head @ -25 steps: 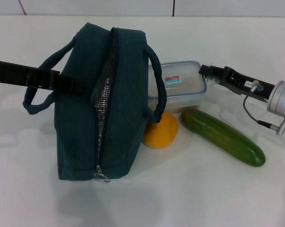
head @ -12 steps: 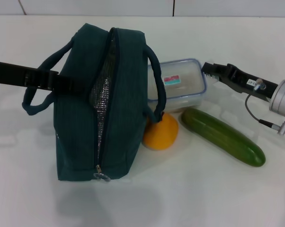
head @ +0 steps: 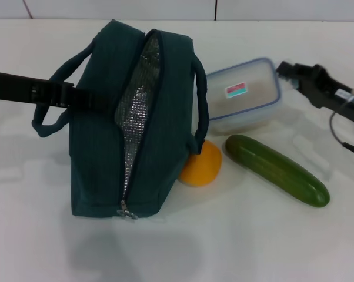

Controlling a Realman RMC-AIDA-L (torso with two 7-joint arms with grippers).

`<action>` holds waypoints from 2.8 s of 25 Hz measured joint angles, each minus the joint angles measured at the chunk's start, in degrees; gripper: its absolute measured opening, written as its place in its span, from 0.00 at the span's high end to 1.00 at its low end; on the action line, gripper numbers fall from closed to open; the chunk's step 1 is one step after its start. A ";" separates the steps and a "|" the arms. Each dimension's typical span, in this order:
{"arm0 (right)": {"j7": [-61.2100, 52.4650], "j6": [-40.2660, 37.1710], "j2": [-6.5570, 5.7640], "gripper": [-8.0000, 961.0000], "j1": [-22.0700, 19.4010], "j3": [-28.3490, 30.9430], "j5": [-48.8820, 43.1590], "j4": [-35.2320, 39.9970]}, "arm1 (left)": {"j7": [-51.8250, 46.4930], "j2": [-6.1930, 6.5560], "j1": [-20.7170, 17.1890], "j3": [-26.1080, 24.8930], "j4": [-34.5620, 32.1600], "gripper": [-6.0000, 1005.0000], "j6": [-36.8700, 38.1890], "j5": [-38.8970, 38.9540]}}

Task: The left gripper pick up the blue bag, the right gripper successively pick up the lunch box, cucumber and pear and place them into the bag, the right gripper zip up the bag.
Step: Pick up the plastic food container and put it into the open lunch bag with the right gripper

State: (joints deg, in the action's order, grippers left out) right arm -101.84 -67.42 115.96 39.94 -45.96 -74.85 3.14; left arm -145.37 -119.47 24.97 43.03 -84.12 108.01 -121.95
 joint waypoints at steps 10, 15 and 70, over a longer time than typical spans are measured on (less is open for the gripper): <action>-2.45 -7.29 -0.35 0.89 -6.97 -0.01 10.35 2.30 | -0.31 0.03 -0.20 -0.05 -0.07 0.96 0.10 0.84; -3.53 -12.50 -0.52 0.89 -9.10 -0.01 15.11 2.32 | -1.05 0.33 -0.27 0.06 -0.59 0.96 0.61 2.38; -5.96 -20.03 0.22 0.82 15.47 -0.78 13.39 -7.36 | 0.30 0.34 2.94 3.20 5.76 0.96 -5.67 2.51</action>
State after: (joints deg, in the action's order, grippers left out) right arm -107.80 -87.45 116.18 55.42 -46.74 -61.46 -4.22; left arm -145.08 -119.12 27.91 46.23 -78.35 102.34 -119.44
